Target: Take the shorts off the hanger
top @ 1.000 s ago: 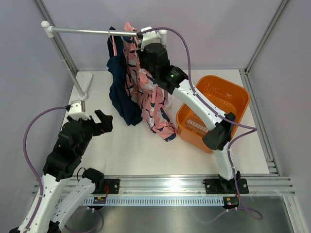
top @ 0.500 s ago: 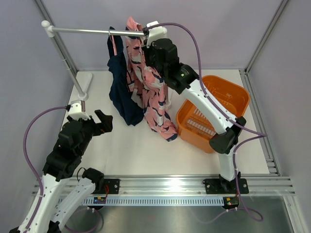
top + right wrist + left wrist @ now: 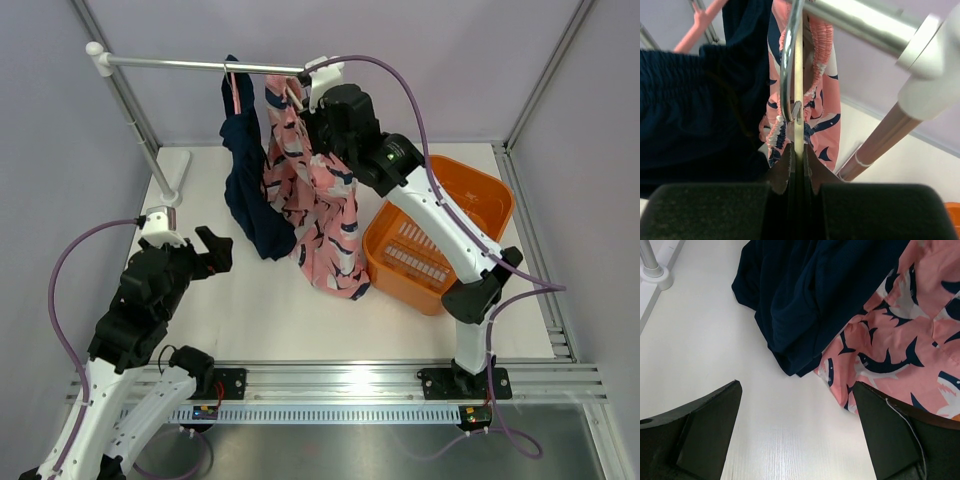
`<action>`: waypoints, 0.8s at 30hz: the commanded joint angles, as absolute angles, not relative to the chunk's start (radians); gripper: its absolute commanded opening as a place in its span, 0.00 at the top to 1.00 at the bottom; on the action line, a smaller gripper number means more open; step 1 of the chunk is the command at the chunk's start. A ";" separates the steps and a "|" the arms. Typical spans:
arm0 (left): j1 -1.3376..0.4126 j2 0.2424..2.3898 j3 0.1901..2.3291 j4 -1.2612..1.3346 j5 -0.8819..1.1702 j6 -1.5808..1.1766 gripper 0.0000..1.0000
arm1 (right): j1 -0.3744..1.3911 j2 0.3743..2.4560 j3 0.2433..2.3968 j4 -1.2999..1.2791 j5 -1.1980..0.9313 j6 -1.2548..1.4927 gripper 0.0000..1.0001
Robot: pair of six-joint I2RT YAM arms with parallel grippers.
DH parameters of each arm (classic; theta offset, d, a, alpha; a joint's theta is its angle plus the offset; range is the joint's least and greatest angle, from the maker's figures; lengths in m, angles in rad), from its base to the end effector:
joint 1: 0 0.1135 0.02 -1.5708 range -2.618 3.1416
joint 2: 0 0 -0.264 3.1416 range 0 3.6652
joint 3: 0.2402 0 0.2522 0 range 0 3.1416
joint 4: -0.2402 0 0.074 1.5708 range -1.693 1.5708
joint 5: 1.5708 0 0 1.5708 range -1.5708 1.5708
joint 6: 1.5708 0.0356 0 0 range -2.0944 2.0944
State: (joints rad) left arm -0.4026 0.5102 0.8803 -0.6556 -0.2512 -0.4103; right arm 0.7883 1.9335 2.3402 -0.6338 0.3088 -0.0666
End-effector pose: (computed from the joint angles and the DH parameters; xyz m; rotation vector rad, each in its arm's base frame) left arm 0.0958 -0.0312 0.3564 -0.1822 1.8513 -0.3334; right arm 0.3038 0.2903 0.4880 -0.5373 1.7110 0.2406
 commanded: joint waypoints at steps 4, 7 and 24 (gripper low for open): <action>-0.399 0.512 0.881 -0.577 -0.184 -0.374 0.01 | 0.793 1.824 2.241 -0.676 0.250 -0.034 1.00; -0.399 0.514 0.891 -0.551 -0.114 -0.348 0.01 | 0.796 1.764 2.146 -0.673 0.193 -0.006 1.00; -0.760 0.919 1.264 -0.488 -0.190 -0.403 0.06 | 0.876 1.407 1.686 -0.598 0.239 0.097 1.00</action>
State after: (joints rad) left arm -0.6315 0.8516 1.1988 -0.5510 -0.0769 -0.3908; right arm 0.8623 1.4666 1.7248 -0.6724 0.2188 0.0643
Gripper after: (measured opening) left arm 0.941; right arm 0.068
